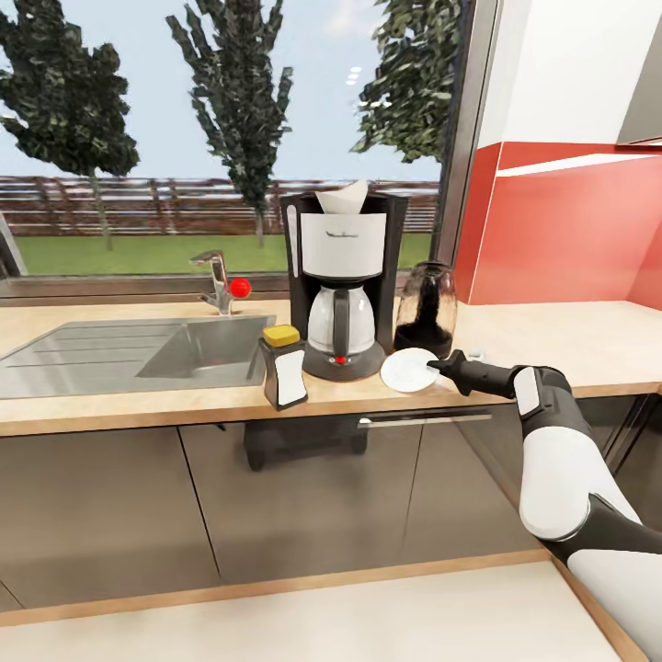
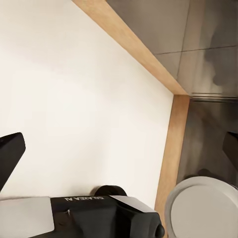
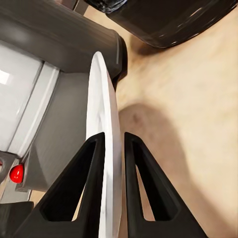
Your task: Set up a coffee station on the kitchen countertop: keep the coffee maker on the countertop, move the bottle of coffee from the kitchen shelf to the counter next to the coffee maker, place a paper coffee filter on top of the coffee maker, put the saucer next to the coffee maker with the coffee cup on the saucer, and place the electric kettle next to the coffee maker.
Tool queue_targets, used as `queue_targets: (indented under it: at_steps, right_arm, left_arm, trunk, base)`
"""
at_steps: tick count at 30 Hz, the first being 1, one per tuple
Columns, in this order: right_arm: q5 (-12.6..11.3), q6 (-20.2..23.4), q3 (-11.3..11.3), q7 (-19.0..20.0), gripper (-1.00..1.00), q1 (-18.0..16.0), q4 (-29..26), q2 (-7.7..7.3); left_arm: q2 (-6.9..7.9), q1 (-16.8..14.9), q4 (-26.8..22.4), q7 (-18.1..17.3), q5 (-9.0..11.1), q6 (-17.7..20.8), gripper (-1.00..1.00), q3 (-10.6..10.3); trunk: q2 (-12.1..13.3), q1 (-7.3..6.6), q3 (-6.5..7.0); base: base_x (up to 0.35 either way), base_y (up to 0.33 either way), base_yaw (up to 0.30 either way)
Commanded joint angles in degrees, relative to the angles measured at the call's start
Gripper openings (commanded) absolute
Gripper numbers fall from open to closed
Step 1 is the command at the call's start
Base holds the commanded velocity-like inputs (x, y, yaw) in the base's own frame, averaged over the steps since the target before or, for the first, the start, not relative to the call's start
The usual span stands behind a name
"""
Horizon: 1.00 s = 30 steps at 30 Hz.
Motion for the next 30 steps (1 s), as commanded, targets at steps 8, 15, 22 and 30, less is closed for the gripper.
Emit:
queue_targets:
  at_steps: [8, 15, 22, 30]
  right_arm:
    - [1.18, 0.05, -0.25, 0.36, -1.0, -0.07, 0.0, 0.03]
    - [1.17, 0.05, -0.25, 0.35, -1.0, -0.07, 0.02, 0.03]
    - [1.17, 0.05, -0.24, -0.15, -1.0, -0.07, 0.01, 0.03]
    - [1.14, 0.05, -0.25, -0.35, 1.0, -0.07, 0.02, 0.03]
  left_arm:
    - [0.02, -0.03, -0.01, -0.19, 0.59, 0.59, 1.0, -0.5]
    - [0.02, -0.03, -0.01, -0.19, 0.6, 0.6, 1.0, -0.53]
    - [0.02, -0.03, -0.01, -0.19, 0.59, 0.59, 1.0, -0.54]
    - [0.02, -0.03, -0.01, -0.19, 0.58, 0.58, 1.0, -0.55]
  trunk:
    - [-0.03, 0.0, -0.06]
    - [-0.03, 0.0, -0.06]
    - [-0.03, 0.0, -0.06]
    - [-0.03, 0.0, -0.06]
  base:
    - [0.0, 0.0, 0.0]
    - [0.0, 0.0, 0.0]
    - [0.0, 0.0, 0.0]
    - [0.0, 0.0, 0.0]
